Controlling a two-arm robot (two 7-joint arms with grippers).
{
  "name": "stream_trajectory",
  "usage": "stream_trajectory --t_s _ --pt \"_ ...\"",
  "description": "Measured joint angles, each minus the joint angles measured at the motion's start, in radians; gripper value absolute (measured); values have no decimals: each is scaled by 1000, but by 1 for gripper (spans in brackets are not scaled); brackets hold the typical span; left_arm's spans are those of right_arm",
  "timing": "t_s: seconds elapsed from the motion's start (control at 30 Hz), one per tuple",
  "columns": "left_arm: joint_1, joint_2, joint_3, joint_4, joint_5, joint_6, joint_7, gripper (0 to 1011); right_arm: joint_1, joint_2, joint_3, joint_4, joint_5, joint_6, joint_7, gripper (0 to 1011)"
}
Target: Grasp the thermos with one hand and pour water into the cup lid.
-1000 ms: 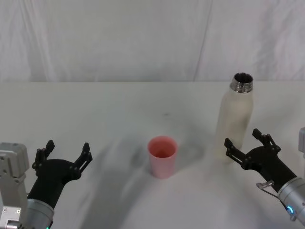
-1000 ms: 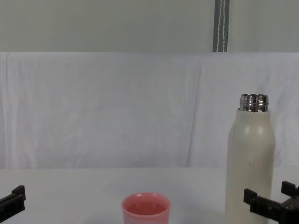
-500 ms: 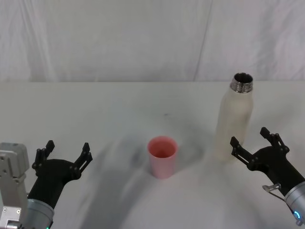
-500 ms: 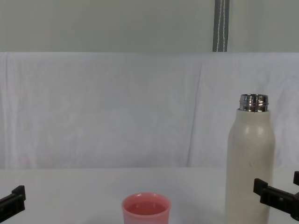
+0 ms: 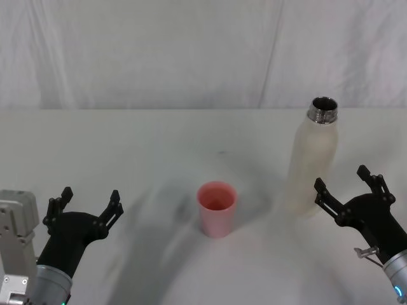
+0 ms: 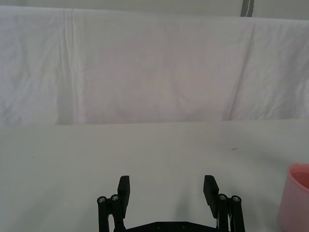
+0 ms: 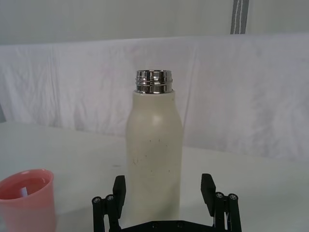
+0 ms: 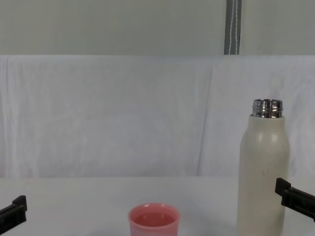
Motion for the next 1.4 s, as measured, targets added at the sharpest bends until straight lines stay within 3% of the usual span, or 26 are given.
stream_trajectory --t_s 0.33,0.83,1.4 --pt "0 0 0 0 0 0 0 1001 -22 -13 10 -11 1 -16 17 1003" --pt "0 0 0 0 0 0 0 1001 -41 -8 -1 -33 -2 33 29 1003" --pt "0 0 0 0 0 0 0 1001 -28 -9 -17 -3 -16 64 21 1002"
